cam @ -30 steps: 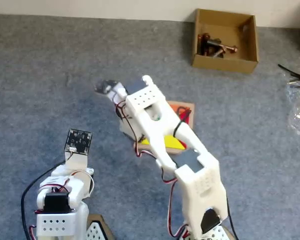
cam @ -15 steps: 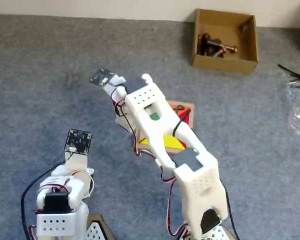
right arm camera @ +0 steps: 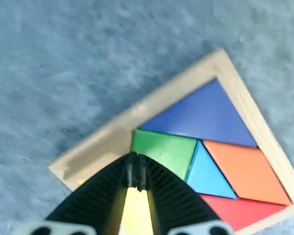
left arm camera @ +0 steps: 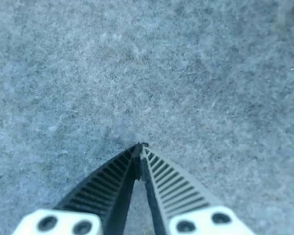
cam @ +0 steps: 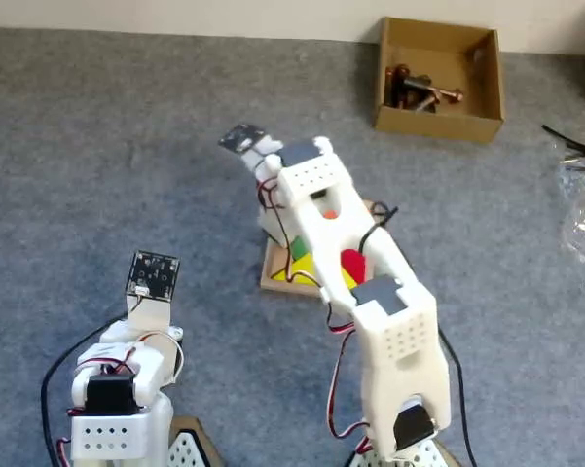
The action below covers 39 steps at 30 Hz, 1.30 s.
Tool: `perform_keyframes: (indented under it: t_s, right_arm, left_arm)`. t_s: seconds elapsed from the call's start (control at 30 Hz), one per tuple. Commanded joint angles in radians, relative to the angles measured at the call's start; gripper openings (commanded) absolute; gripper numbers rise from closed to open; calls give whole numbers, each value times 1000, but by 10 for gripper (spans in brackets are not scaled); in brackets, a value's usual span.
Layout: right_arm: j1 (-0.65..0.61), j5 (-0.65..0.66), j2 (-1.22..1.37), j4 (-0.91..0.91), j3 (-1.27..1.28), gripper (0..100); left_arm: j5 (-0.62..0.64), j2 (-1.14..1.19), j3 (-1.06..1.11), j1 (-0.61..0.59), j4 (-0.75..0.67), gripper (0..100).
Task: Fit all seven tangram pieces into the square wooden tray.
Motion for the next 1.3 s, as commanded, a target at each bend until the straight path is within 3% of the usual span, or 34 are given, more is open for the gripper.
perform_keyframes:
  t_s: [0.0,1.27]
  right_arm:
    - [13,9,-19,-15,1,5]
    - [-104,9,-24,-12,-94,5]
  left_arm:
    - [3,-5,21,21,2,5]
    - [3,-5,21,21,2,5]
